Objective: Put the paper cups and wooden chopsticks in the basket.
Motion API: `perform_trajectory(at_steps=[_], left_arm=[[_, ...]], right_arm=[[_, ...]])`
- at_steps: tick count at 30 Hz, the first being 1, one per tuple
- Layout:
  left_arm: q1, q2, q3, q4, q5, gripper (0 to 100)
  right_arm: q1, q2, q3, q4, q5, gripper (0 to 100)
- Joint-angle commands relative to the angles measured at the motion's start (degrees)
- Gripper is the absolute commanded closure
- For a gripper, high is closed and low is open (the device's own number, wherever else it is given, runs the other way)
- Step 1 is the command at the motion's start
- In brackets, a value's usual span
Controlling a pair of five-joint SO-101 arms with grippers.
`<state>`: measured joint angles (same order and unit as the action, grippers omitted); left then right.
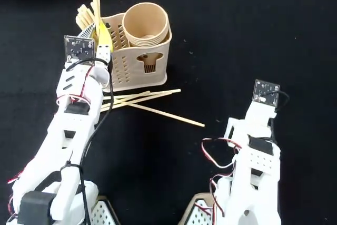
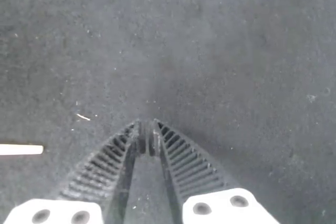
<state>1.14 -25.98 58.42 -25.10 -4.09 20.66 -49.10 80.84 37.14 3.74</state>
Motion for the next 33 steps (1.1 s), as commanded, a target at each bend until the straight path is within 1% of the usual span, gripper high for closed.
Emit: perform_trajectory(at_steps=[1, 5, 8, 9, 13, 23, 30, 32, 33], left_arm=[[0.13, -0.70, -0.48, -0.97, 0.53, 97], [0.13, -0.70, -0.48, -0.88, 0.53, 97], [0.13, -0.70, -0.48, -0.88, 0.88, 92], [-0.04, -0.70, -0.48, -0.88, 2.02, 92], [-0.48, -0.70, -0.48, -0.88, 5.98, 92], [-0.48, -1.41, -1.10, -0.88, 6.42, 92], [-0.48, -12.84, -0.04, -0.18, 6.42, 92], [-0.48, -17.76, -0.22, 4.13, 6.15, 92], [-0.48, -20.57, -0.48, 8.26, 6.15, 92]], right_arm=[[-0.88, -1.19, -0.31, -1.32, 0.70, 95.6], [-0.88, -1.19, -0.31, -1.32, 0.70, 95.6], [-0.88, -1.19, -0.31, -1.32, 0.70, 95.6], [-0.88, -1.19, -0.31, -1.32, 0.70, 95.6], [-0.88, -1.19, -0.40, -1.32, 0.70, 95.6], [-0.88, -1.19, -0.40, -1.32, 0.70, 95.6], [-0.88, -1.19, -0.40, -1.32, 0.70, 95.6], [-0.88, -1.19, -0.40, -1.32, 0.70, 95.6], [-0.88, -1.19, -0.40, -1.32, 0.70, 95.6]])
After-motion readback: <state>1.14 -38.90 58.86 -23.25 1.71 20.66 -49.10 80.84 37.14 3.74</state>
